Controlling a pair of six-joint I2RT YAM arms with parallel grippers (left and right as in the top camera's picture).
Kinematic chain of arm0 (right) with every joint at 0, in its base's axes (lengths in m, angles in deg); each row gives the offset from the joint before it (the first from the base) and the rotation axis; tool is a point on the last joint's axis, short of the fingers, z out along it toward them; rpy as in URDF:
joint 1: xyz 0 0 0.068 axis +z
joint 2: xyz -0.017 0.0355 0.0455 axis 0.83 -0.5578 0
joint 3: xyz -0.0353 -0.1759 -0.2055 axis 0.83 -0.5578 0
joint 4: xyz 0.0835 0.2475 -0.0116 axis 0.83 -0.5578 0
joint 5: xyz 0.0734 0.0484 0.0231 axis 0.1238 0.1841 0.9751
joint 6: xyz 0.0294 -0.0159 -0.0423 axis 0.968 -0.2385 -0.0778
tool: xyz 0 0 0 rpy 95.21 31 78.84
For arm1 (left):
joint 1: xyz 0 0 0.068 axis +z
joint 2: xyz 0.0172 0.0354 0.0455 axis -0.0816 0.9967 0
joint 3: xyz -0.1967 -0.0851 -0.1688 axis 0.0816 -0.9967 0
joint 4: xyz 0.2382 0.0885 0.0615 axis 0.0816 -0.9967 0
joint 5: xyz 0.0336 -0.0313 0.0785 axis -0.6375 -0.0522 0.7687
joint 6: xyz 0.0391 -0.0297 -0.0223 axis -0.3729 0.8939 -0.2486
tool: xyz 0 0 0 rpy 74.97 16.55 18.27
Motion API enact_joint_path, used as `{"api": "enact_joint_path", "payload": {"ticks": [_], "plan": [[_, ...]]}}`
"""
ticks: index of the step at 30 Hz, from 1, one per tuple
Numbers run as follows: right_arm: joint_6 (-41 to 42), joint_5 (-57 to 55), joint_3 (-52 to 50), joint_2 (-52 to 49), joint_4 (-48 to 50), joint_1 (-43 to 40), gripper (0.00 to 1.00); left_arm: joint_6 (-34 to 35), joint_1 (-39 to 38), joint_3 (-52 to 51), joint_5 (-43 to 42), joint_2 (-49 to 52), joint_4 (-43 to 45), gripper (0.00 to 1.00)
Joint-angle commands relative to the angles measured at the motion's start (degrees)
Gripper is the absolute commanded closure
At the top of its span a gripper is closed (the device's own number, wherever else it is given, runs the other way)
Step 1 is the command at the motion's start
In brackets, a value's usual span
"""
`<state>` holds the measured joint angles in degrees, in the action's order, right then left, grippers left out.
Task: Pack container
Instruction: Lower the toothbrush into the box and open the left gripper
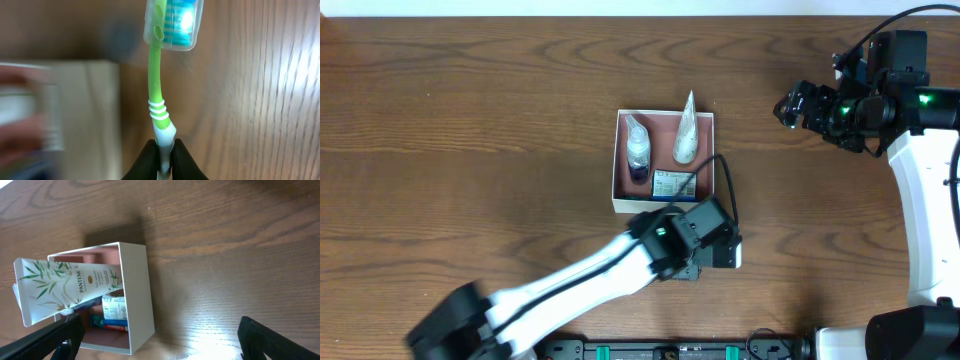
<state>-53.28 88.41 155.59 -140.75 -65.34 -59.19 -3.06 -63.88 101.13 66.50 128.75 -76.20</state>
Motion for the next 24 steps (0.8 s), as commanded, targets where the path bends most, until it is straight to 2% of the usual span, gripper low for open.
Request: {"api": "enact_joint_path", "payload": {"ticks": [1,5,8,11,16,22,24], "plan": [[0.7,0.6,0.4,0.1,0.0,-0.3,0.01,1.1,0.1,1.9,1.4,-8.9,0.5,0.91],[0.7,0.6,0.4,0.1,0.0,-0.3,0.01,0.0,0.5,1.9,2.5,-14.6,3.9,0.91],[0.7,0.6,0.4,0.1,0.0,-0.3,0.01,-2.1,2.4,1.9,5.7,-14.5,6.3,0.91],[0.7,0.6,0.4,0.1,0.0,-0.3,0.01,-4.6,5.9,1.9,5.9,-11.6,7.7,0.91],[0.7,0.6,0.4,0.1,0.0,-0.3,0.01,-4.8,11.9,1.9,5.8,-3.1,14.5,0.91],[0.7,0.6,0.4,0.1,0.0,-0.3,0.01,-4.8,15.0,1.9,5.9,2.8,20.4,0.91],[0.7,0.6,0.4,0.1,0.0,-0.3,0.01,-4.7,15.2,1.9,6.1,2.8,19.5,0.83]]}}
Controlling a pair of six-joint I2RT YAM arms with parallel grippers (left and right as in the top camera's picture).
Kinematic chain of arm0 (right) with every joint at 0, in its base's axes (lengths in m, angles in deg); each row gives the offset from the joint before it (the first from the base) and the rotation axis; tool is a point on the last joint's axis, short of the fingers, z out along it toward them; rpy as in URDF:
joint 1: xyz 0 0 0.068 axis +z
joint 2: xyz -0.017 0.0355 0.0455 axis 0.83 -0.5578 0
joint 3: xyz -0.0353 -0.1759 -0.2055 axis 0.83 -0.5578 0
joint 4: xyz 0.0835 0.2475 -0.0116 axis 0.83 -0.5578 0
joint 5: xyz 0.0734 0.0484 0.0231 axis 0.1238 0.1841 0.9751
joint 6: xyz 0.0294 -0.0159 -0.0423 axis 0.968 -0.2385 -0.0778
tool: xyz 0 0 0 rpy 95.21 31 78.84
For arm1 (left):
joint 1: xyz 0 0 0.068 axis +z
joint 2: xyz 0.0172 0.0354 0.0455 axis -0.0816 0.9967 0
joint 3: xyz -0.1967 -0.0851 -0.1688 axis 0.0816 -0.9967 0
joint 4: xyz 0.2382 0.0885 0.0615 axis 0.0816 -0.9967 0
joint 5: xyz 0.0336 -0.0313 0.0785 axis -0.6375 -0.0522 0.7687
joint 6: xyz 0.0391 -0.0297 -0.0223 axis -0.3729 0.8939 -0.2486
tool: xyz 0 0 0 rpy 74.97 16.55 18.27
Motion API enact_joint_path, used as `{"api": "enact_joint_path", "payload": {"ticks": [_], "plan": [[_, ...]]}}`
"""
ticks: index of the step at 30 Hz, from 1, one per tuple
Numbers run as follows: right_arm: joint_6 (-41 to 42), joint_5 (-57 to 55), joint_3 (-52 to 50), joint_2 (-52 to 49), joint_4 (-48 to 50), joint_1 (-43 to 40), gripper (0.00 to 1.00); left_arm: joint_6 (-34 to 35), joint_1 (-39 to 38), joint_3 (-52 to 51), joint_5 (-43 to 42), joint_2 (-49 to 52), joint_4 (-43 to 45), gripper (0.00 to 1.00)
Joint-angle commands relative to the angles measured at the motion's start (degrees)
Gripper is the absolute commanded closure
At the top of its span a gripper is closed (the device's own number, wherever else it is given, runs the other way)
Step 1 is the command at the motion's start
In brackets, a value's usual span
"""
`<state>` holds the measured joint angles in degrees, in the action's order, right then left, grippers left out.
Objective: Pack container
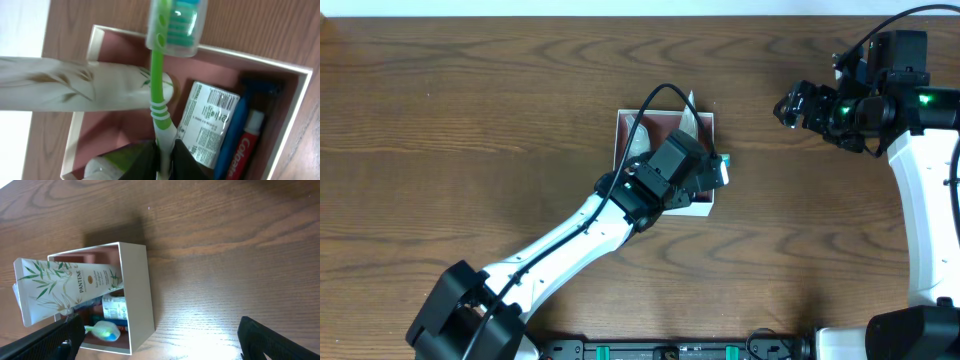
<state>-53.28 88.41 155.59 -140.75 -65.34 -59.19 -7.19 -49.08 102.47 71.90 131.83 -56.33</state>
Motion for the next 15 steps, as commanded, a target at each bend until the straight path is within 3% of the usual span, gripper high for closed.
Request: {"api": "enact_joint_path", "payload": {"ticks": [1,4,5,6,7,15], "plan": [[0.7,0.6,0.4,0.1,0.0,-0.3,0.01,-0.6,0.3,0.6,1.1,-0.5,-0.8,0.74],[0.7,0.6,0.4,0.1,0.0,-0.3,0.01,0.8,0.3,0.6,2.0,-2.2,-2.3,0.48],[0.7,0.6,0.4,0.1,0.0,-0.3,0.01,1.0,0.4,0.6,2.0,-3.1,-3.1,0.35],[0.7,0.6,0.4,0.1,0.0,-0.3,0.01,1.4,0.4,0.6,2.0,-4.0,-3.7,0.15],[0.7,0.6,0.4,0.1,0.0,-0.3,0.01,2.1,0.4,0.6,2.0,-5.2,-4.3,0.04],[0.7,0.6,0.4,0.1,0.0,-0.3,0.01,12.9,5.9,0.6,2.4,-18.9,-8.8,0.02]]}}
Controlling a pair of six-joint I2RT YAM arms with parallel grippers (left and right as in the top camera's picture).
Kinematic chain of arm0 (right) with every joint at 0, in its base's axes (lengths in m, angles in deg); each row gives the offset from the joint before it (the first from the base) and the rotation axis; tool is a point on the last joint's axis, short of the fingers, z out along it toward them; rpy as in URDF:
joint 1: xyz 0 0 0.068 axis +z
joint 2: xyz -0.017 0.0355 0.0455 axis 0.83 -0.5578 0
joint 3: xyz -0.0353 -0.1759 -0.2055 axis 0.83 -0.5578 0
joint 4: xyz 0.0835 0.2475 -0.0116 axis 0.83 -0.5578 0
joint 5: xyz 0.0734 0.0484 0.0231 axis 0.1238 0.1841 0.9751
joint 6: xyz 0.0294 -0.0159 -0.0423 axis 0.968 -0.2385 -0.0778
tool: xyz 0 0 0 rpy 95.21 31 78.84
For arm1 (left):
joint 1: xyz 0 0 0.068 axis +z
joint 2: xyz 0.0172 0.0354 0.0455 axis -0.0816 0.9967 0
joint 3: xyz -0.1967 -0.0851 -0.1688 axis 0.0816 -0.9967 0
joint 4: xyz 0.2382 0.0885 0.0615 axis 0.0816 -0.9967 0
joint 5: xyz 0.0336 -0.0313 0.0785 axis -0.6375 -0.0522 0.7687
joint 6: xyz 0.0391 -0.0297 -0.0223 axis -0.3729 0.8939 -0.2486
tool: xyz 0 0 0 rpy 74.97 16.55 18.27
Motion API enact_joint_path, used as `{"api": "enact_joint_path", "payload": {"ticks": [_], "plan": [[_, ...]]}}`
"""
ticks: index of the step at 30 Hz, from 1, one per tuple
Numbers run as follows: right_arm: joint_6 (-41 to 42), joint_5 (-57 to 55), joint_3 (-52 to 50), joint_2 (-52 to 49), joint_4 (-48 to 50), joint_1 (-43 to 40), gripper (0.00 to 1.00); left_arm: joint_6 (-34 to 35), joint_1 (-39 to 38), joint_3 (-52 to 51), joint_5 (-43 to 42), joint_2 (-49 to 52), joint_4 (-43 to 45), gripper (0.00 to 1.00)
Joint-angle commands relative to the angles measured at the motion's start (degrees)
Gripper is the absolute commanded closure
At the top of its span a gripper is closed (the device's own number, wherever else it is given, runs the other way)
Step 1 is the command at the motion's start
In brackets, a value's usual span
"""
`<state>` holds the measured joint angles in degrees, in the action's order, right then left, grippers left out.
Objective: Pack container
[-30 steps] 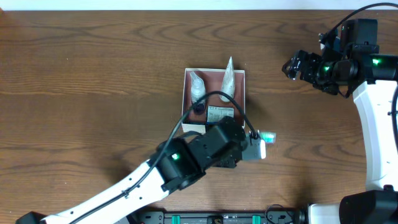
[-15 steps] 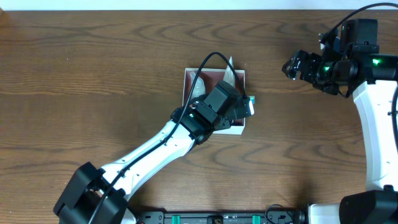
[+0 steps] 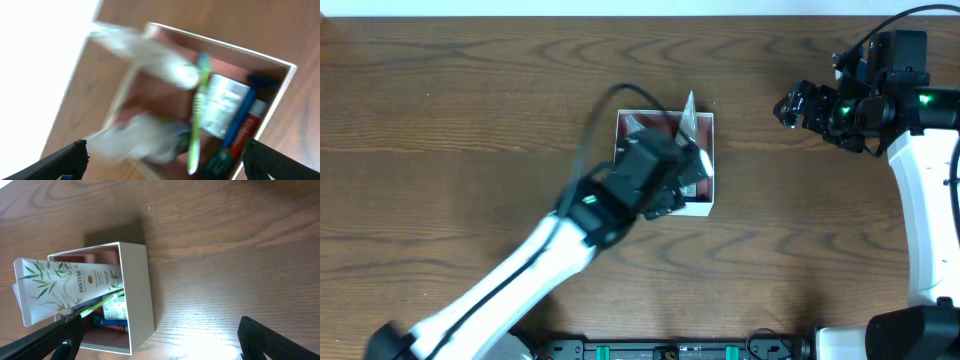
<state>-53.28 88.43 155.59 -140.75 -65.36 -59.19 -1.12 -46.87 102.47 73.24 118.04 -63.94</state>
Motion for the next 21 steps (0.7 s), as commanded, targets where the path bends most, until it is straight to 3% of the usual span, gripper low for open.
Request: {"api": "enact_joint_path", "payload": {"ticks": [1,12,16,21], "plan": [[0.7,0.5,0.4,0.1,0.0,-0.3,0.01,8.7,5.8,0.6,1.3,-6.8,-1.9,0.02],[0.7,0.5,0.4,0.1,0.0,-0.3,0.01,40.7,38.1,0.6,2.9,-7.9,-6.3,0.02],[0.7,0.5,0.4,0.1,0.0,-0.3,0.01,46.0,45.2,0.6,2.9,-5.2,-7.4,0.02],[0.7,0.5,0.4,0.1,0.0,-0.3,0.01,46.5,48.5,0.6,3.0,-2.6,-7.6,0.03]]}}
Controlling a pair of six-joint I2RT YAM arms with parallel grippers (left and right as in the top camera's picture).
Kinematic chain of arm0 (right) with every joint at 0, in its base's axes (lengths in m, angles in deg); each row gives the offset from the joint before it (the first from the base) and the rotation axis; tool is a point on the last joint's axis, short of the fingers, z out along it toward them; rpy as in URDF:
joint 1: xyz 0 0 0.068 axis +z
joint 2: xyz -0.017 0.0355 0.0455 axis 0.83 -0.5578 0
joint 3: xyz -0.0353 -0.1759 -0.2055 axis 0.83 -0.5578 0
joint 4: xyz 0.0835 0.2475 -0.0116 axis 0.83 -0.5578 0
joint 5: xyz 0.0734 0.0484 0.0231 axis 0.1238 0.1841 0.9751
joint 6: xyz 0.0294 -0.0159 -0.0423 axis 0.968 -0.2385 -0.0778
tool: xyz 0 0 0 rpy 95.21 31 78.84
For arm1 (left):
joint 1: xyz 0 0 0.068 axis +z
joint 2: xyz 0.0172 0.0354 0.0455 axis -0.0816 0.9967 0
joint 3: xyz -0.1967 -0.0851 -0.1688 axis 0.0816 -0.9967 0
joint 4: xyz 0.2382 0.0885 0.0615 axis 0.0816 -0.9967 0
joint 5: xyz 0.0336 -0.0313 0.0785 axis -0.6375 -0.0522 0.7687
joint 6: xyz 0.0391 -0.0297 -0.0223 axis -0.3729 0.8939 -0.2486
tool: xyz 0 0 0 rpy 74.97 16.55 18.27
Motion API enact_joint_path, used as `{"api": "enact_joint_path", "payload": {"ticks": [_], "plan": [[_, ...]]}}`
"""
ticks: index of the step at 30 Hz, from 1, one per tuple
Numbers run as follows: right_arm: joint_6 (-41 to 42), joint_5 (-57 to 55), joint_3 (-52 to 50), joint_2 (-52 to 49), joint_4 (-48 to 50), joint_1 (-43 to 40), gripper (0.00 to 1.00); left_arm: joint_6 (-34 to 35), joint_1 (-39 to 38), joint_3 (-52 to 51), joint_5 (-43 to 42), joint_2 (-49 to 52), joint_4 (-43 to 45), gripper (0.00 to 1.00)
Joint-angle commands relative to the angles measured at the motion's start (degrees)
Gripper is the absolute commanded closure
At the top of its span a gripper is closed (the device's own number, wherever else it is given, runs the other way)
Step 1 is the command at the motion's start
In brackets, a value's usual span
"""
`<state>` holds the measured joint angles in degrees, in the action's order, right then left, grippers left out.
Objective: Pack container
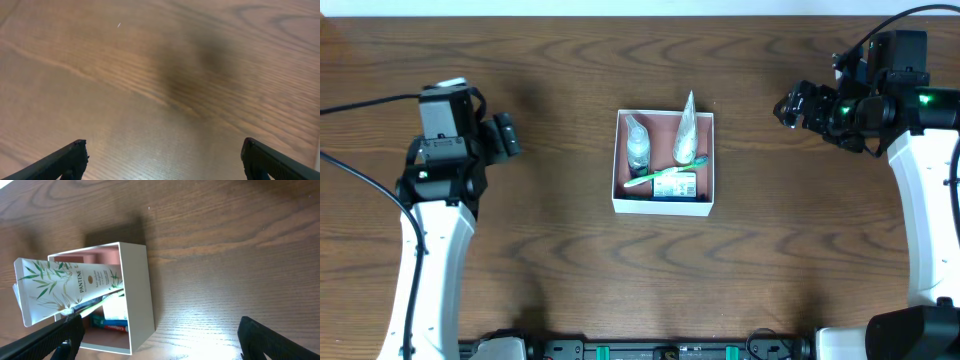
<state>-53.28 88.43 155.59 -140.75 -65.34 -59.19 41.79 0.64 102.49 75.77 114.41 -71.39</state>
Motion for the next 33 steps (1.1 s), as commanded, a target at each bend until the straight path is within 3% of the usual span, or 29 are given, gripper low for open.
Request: {"api": "enact_joint_path", "payload": {"ticks": [1,17,24,28,33], "plan": [[0.7,0.5,0.4,0.1,0.0,-0.3,0.01,3.6,1.2,0.6,0.4,1.4,-0.4,0.02],[0.7,0.5,0.4,0.1,0.0,-0.3,0.01,3.6,1.2,0.6,0.4,2.7,-0.6,0.02],[-3.0,-3.6,0.2,2.7,-0.7,0.4,0.01,3.6,1.2,0.6,0.4,2.7,-0.6,0.02],[-14.1,-4.6,-3.8,9.2,11.9,4.1,0.01,3.6,1.2,0.6,0.4,2.7,-0.6,0.02],[-29.6,-4.6,-17.0,20.6,24.9,9.6,0.01,3.6,1.2,0.6,0.4,2.7,-0.6,0.02]]}}
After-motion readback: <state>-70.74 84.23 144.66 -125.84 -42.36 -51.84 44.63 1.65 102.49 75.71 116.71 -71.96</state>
